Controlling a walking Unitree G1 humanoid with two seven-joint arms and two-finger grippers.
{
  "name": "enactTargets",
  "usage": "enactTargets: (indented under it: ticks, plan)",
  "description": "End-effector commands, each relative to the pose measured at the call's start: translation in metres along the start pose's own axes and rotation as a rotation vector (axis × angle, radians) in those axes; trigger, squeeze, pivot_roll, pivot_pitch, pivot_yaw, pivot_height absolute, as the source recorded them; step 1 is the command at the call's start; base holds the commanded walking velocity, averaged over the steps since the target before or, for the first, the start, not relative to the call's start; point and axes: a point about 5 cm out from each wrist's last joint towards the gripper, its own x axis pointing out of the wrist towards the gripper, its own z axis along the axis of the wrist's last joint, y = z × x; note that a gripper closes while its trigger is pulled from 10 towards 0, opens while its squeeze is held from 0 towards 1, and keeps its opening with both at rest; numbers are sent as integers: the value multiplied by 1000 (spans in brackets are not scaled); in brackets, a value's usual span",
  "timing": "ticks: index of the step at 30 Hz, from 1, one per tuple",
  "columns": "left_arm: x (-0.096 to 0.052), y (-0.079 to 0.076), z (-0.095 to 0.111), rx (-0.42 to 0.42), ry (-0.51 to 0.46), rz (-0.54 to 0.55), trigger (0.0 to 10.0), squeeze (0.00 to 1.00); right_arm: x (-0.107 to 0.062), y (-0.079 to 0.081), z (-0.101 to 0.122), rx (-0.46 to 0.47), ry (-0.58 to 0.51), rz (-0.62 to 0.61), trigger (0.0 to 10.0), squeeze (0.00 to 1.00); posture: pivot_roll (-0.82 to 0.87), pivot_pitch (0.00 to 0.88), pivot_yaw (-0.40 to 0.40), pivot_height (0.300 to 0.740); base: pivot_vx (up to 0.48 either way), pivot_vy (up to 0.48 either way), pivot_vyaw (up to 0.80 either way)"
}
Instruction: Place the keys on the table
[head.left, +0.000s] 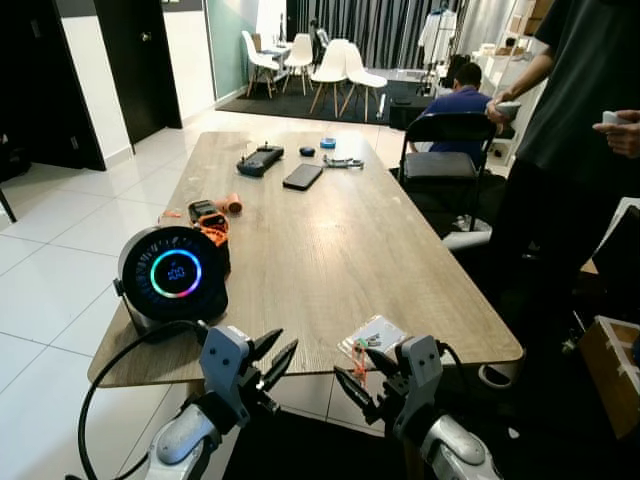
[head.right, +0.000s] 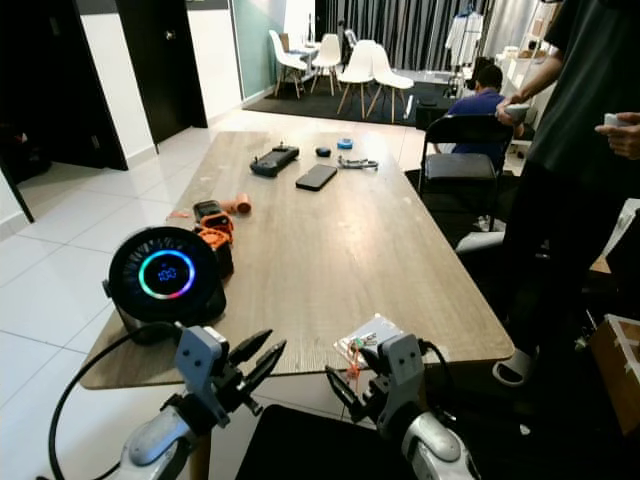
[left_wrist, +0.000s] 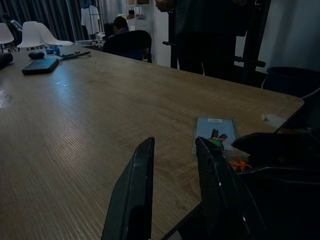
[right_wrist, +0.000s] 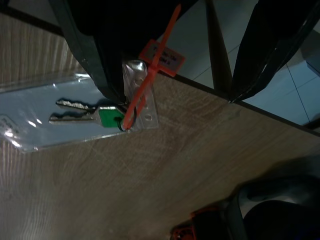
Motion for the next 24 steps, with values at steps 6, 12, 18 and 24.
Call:
enactTargets:
  ticks: [6,12,18,24]
  plan:
    - [-3,-2,0,6,13,-18,10000,0,-4,-2,-6,62,49,-38,10000,0,34,116,-21,740,0,0,0]
    - [-3,-3,-1,5,14,-22,10000,0,-4,-7,-9,76,92,-80,10000,0,33,117,-21,740,0,0,0]
    - [-3,-3,-1,5,13,-23,10000,0,-3,-9,-6,95,95,-91,10000,0,33,117,-21,740,0,0,0]
    - [-3,-3,-1,6,13,-22,10000,0,-2,-11,-4,106,94,-95,4392,0,34,116,-21,740,0,0,0]
